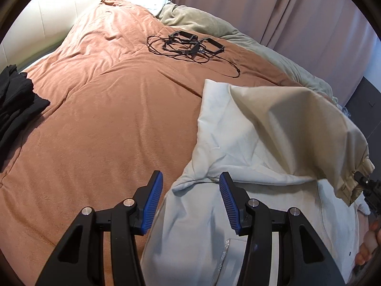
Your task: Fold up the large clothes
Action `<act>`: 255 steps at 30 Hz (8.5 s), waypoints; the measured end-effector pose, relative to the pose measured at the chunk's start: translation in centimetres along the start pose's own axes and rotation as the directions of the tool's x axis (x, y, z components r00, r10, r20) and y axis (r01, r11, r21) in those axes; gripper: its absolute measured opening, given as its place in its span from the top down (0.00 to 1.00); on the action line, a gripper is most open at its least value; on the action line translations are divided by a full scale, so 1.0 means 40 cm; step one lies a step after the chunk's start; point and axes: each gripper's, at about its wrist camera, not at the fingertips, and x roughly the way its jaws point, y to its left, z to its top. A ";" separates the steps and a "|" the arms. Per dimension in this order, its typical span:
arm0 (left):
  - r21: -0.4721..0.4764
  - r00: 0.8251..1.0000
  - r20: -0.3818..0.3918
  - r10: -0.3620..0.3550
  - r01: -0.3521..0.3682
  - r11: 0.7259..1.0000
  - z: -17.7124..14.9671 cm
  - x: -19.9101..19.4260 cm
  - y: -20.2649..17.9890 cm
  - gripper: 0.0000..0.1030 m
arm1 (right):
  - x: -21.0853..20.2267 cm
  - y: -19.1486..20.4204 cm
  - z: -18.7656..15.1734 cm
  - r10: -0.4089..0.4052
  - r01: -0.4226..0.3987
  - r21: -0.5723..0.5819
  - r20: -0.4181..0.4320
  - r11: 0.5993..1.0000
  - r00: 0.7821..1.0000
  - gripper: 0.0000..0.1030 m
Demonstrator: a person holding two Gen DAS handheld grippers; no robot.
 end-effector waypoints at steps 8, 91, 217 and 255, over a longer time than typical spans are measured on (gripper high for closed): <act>0.040 0.999 -0.015 0.028 -0.027 0.999 -0.009 0.019 -0.033 0.51 | -0.061 -0.196 0.034 -0.148 0.124 0.262 0.072 0.957 0.986 0.44; 0.225 0.998 0.054 -0.011 -0.001 0.974 -0.081 -0.033 -0.253 0.21 | -0.434 -0.858 0.101 -0.251 0.025 0.561 0.330 0.827 0.910 0.95; 0.021 0.990 0.084 -0.111 0.109 0.994 -0.017 -0.061 -0.152 0.21 | 0.023 0.012 0.000 0.135 -0.129 0.066 -0.101 0.989 0.986 0.31; 0.084 0.993 0.076 -0.093 0.087 0.993 -0.091 -0.229 -0.213 0.10 | -0.226 -0.282 -0.106 0.028 -0.011 0.308 -0.050 0.951 0.998 0.32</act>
